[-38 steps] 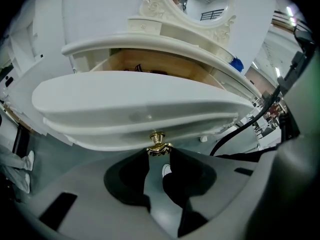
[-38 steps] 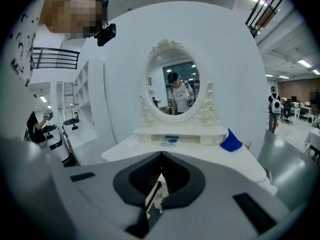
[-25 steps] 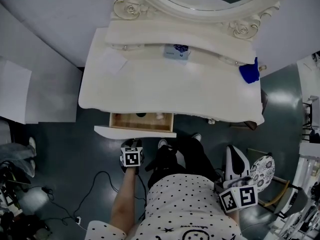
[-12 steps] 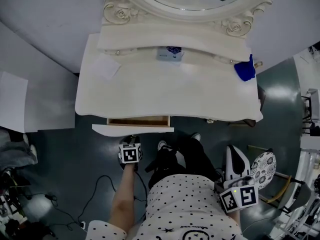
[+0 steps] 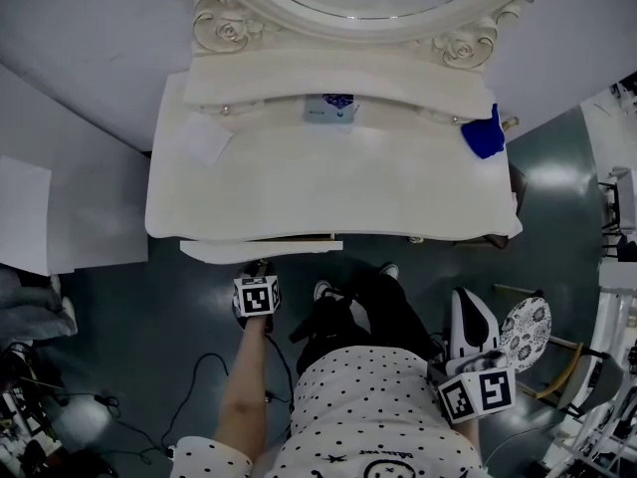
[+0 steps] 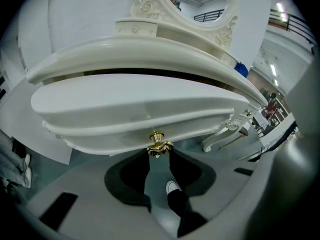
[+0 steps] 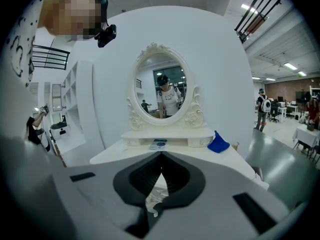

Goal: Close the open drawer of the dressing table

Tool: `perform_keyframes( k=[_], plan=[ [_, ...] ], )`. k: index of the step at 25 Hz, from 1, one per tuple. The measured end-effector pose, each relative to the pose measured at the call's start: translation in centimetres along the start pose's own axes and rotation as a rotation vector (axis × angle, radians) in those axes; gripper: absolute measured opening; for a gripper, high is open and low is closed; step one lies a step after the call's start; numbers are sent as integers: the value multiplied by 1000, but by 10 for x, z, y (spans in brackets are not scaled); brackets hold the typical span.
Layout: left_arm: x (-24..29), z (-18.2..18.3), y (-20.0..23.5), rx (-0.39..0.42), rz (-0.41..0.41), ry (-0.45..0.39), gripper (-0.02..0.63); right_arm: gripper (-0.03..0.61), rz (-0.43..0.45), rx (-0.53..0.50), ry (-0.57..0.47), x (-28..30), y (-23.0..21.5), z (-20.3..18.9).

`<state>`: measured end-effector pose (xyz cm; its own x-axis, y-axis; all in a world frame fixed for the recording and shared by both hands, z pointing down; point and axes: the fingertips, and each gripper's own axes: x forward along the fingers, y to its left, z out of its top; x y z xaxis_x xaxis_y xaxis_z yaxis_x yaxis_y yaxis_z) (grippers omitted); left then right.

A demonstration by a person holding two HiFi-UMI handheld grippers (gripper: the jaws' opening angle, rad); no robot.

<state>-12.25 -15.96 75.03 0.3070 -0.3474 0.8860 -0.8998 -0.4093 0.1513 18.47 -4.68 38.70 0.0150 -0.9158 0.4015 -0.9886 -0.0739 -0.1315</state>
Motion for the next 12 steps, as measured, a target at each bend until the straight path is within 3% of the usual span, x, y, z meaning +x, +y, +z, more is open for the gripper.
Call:
perform_keyframes(
  k=[12],
  plan=[
    [15,27,4,22,5,-12,132,8,-15,16,-6,5,-7,3]
  ],
)
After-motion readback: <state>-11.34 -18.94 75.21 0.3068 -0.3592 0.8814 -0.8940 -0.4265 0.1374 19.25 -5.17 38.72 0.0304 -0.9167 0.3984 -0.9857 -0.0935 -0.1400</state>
